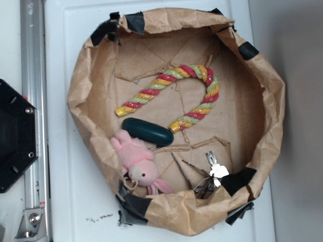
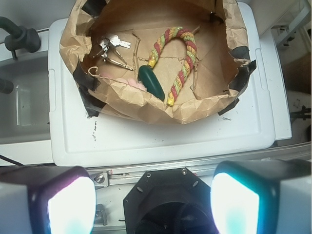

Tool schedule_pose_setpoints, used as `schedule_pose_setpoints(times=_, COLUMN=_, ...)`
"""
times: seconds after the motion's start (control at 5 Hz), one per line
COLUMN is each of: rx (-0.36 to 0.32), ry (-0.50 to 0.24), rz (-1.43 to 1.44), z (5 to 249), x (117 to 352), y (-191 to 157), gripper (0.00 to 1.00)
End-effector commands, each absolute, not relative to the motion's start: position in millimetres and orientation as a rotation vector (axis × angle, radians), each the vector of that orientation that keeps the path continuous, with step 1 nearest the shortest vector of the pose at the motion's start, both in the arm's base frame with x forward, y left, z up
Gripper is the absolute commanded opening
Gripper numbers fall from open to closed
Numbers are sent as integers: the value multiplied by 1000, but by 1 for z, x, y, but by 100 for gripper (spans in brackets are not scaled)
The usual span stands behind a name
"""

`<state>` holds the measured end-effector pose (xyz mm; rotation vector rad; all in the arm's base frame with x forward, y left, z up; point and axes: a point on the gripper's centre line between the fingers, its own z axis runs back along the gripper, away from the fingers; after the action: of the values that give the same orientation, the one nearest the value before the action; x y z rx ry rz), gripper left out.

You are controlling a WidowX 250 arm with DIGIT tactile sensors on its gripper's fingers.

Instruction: Grab the multicolored rope.

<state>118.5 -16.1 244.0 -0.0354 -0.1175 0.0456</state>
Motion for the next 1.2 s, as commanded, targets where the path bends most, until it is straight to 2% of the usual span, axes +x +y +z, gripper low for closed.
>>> schedule_pose_setpoints(times=0.0, rx=-35, ry=-118, rz=46, z=244, x=119, y=-16, gripper=100)
schedule_pose_setpoints(times=0.2, rx=82, ry=-267, rz=-30, z=229, x=169, y=-9, gripper=100)
schedule_pose_setpoints(times=0.4, rx=158, ry=-291, rz=-173, z=208, x=219, y=-2, gripper=100)
schedule_pose_setpoints(times=0.6, rx=167, ry=-298, rz=-316, z=179, x=269, y=1, gripper=100)
schedule_pose_setpoints(times=0.8, rx=181, ry=-210, rz=-506, z=127, x=288, y=-2, gripper=100)
schedule_pose_setpoints(times=1.0, rx=114, ry=-125, rz=-621, z=91, x=284, y=1, gripper=100)
